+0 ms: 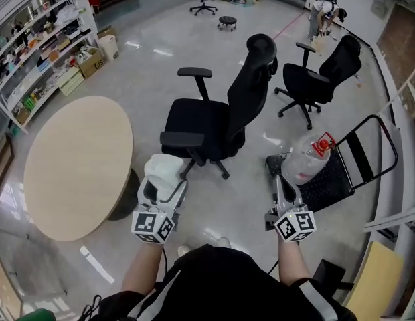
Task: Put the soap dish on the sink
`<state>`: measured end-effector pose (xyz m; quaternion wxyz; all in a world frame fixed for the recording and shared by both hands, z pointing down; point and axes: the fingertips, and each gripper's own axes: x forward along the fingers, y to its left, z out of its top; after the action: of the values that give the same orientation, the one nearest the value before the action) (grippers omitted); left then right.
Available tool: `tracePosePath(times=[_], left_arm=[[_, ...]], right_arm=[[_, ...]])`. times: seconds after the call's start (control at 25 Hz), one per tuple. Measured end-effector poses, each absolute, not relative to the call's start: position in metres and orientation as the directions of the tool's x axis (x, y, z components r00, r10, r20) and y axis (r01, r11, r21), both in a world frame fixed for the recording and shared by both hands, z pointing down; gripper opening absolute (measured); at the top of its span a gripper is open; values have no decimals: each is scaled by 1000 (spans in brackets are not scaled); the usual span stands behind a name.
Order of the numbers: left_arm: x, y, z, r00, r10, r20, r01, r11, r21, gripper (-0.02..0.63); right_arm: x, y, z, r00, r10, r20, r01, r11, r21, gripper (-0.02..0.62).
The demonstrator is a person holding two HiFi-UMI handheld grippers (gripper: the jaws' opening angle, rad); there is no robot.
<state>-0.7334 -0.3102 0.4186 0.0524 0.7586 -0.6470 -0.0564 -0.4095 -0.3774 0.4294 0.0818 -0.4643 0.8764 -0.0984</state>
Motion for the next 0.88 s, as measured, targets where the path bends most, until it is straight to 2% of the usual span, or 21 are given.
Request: tracePosePath(times=[0.36, 0.6, 0.88], left_arm=[[-639, -344, 409, 368, -928, -53, -915, -371, 158, 453], [-596, -347, 407, 492, -869, -59, -853, -494, 168, 453], [-565, -336, 408, 602, -795, -72, -778, -605, 170, 453]], right_arm=[[-309, -336, 425, -355, -932, -67, -899, 360, -249, 5], [-277, -300, 422, -236, -968, -82, -933, 250, -258, 5], [-257, -253, 437, -128, -991, -40, -954, 134, -267, 5]])
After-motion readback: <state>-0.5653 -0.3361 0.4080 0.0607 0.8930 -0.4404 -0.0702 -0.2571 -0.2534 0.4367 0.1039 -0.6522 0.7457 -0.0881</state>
